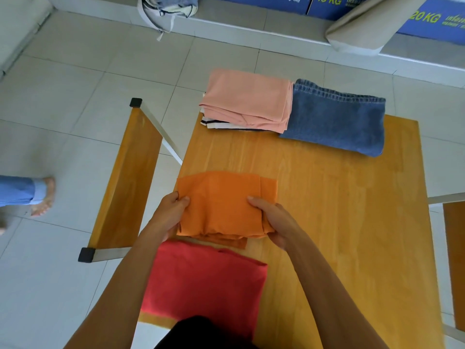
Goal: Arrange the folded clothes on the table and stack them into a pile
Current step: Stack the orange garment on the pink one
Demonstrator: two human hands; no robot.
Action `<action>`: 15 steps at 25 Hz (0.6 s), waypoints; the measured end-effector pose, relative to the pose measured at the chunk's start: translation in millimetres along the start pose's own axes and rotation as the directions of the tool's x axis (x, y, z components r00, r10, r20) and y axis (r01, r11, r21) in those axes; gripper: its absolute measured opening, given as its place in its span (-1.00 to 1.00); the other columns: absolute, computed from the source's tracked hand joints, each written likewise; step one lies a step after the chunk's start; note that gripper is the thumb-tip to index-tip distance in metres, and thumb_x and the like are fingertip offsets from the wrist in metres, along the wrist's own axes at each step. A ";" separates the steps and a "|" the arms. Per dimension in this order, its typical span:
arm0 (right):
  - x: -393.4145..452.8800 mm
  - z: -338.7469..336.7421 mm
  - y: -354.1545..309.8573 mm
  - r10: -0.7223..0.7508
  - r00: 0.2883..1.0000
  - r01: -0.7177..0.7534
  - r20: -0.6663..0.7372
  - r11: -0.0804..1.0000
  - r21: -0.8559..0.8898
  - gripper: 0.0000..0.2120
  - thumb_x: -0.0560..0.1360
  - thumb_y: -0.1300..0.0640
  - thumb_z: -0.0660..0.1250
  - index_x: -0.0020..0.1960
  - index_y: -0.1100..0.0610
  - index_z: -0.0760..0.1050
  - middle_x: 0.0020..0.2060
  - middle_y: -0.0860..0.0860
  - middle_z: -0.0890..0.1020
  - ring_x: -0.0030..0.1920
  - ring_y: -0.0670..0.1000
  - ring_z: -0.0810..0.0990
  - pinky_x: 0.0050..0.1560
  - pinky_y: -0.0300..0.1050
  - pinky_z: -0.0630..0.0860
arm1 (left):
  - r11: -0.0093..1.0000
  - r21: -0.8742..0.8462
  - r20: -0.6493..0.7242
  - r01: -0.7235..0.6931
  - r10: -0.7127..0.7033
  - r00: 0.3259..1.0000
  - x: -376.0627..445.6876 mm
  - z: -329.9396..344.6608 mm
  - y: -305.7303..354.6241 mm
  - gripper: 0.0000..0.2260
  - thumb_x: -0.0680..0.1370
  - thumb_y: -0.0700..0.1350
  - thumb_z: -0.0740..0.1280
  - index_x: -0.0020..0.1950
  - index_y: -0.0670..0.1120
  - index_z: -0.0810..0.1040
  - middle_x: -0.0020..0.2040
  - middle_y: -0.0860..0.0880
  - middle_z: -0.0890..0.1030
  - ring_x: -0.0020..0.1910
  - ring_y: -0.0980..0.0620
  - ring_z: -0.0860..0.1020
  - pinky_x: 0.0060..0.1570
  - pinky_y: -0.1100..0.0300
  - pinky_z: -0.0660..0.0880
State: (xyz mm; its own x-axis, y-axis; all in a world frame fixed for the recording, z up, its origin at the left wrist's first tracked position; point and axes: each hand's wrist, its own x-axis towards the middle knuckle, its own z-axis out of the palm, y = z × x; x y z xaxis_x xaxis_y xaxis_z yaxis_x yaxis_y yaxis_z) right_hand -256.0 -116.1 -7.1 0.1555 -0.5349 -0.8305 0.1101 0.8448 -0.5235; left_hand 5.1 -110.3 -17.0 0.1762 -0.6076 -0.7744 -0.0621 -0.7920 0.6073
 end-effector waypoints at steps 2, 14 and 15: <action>-4.7 1.1 -1.7 -0.010 0.998 -0.002 -0.060 0.980 -0.198 -0.26 0.34 -0.21 0.53 0.41 0.08 0.44 0.16 -0.02 0.65 0.11 0.08 0.66 0.08 0.16 0.64 | 1.000 0.004 -0.001 -0.004 0.004 1.000 -0.1 -1.3 -2.9 -0.55 0.65 -0.01 0.17 0.53 -0.09 0.23 0.46 -0.07 0.39 0.38 -0.15 0.41 0.33 -0.17 0.40; -6.0 14.4 44.5 -0.052 0.998 0.052 -0.025 0.998 0.031 -0.33 0.43 -0.08 0.52 0.46 0.07 0.39 0.25 -0.01 0.62 0.21 0.03 0.62 0.29 0.11 0.54 | 0.998 -0.029 -0.031 0.061 -0.062 0.998 -4.1 1.6 -7.3 -0.46 0.55 0.16 0.29 0.47 -0.03 0.32 0.34 -0.01 0.46 0.20 -0.07 0.47 0.16 -0.07 0.45; -6.8 12.5 44.4 -0.066 0.998 0.066 -0.017 0.998 0.025 -0.34 0.41 -0.06 0.54 0.44 0.08 0.42 0.24 -0.01 0.63 0.20 0.02 0.63 0.28 0.10 0.55 | 0.999 -0.009 -0.023 0.050 -0.050 0.998 -4.3 1.2 -7.7 -0.42 0.52 0.18 0.34 0.46 -0.03 0.33 0.31 0.00 0.47 0.20 -0.08 0.48 0.16 -0.07 0.47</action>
State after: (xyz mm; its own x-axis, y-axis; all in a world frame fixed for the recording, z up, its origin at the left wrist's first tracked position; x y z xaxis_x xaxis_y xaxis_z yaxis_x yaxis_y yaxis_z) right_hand -239.9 -75.1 -22.3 0.1312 -0.5890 -0.7974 0.1445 0.8071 -0.5725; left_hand 3.7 -101.6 -18.5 0.2018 -0.5654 -0.7997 -0.0444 -0.8210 0.5692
